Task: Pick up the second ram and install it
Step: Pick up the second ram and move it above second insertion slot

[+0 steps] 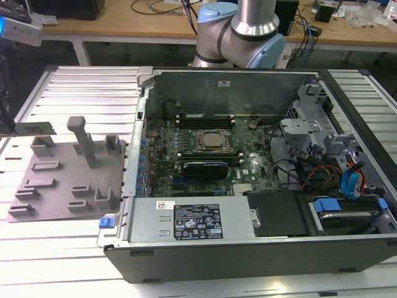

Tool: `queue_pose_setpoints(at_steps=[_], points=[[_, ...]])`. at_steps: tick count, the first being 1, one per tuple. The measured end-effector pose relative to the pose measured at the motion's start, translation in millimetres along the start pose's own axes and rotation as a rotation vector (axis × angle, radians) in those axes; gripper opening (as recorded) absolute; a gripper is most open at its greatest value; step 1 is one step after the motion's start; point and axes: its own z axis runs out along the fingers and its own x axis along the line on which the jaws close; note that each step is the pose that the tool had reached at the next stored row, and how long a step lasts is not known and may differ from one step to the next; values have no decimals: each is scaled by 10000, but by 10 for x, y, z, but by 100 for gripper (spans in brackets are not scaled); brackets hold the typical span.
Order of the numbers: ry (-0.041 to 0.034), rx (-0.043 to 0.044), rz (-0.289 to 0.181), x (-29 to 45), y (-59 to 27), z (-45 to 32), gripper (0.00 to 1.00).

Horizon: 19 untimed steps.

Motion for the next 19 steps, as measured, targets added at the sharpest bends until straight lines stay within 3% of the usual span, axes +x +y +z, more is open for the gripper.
queue_pose_setpoints(at_steps=[1,5,12,17,19], points=[[-3,1,-1,-2,3,-74,11],[-6,0,0,-5,10,-199,11],[-6,-2,-4,-5,-5,-222,11],[-8,0,-1,-4,-161,-228,11],[-8,0,-1,-3,-263,-232,11]])
